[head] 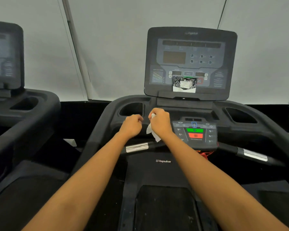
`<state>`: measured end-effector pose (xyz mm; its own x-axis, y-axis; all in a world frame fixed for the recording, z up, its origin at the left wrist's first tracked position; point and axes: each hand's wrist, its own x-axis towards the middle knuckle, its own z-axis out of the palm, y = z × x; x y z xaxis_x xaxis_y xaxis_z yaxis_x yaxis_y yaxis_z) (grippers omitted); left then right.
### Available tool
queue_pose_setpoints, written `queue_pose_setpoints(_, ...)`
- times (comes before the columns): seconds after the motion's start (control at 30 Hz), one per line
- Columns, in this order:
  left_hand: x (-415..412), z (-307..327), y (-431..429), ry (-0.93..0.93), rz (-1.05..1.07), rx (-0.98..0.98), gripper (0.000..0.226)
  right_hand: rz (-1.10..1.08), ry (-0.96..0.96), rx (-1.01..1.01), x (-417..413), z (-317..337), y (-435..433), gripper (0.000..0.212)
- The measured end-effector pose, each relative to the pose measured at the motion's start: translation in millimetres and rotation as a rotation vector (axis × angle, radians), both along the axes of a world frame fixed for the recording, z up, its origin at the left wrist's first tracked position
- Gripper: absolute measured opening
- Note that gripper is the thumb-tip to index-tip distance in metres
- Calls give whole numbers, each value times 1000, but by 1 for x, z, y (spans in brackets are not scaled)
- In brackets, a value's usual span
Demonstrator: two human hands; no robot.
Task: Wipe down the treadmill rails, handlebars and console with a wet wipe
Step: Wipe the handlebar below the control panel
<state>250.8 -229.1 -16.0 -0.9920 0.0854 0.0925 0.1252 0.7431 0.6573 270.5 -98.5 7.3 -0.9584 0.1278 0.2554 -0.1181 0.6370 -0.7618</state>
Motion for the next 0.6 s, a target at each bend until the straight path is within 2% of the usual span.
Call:
queue_pose_setpoints(0.27, -8, 94, 40, 159, -30, 119, 31, -50, 158, -143, 5, 82, 37, 22)
queue_pose_setpoints(0.37, 0, 126, 62, 241, -64, 185, 28, -67, 238, -216, 16, 111, 55, 13)
queue_pose_setpoints(0.5, 14, 158, 93, 273, -117, 343, 22, -68, 361, -302, 33, 141, 84, 5)
queue_pose_setpoints(0.6, 32, 181, 119, 235, -189, 509, 25, -49, 440, -341, 47, 160, 110, 10)
